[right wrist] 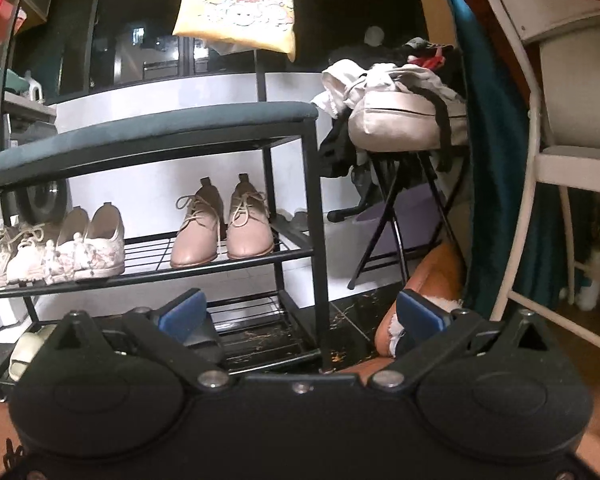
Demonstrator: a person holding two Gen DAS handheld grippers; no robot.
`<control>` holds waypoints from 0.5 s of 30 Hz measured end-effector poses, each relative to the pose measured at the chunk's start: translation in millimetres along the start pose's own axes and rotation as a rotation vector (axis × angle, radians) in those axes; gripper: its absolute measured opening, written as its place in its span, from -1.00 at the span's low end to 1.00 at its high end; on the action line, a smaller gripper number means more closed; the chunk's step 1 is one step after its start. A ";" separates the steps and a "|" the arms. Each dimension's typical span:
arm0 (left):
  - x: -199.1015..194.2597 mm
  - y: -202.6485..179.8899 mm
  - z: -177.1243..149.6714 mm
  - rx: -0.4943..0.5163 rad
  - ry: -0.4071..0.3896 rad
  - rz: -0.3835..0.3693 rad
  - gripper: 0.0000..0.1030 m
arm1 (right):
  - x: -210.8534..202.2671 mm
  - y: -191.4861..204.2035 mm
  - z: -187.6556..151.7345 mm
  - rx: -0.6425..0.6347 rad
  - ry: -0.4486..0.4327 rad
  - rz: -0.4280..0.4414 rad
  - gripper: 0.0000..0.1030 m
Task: Organize scattered shoes
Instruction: 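Grasp the second dark grey slide with the left tool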
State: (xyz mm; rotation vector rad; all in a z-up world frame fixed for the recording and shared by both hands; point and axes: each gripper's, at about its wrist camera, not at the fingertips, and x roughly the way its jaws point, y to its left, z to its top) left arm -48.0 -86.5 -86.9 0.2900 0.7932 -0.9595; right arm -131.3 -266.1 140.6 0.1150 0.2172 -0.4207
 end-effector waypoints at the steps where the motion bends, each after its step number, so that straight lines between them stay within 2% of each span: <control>1: 1.4 0.9 0.5 -0.023 0.011 -0.020 0.99 | 0.9 -0.5 -1.1 -0.003 0.007 0.000 1.00; 3: 4.7 4.5 0.8 -0.073 0.030 -0.055 0.99 | 2.8 -1.6 -3.0 -0.008 0.021 -0.001 1.00; 8: 5.3 16.9 2.7 -0.185 0.022 -0.102 0.98 | 6.5 -10.9 -1.7 0.009 0.029 -0.024 1.00; 11: 5.0 26.3 3.3 -0.228 0.016 -0.128 0.91 | 9.4 -13.0 -3.2 0.010 0.043 -0.033 1.00; 13: 6.9 31.9 4.1 -0.237 0.033 -0.128 0.51 | 11.3 -14.3 -4.3 0.011 0.053 -0.039 1.00; 15: 7.9 39.3 3.9 -0.273 0.035 -0.130 0.38 | 13.3 -15.7 -5.3 0.012 0.063 -0.045 1.00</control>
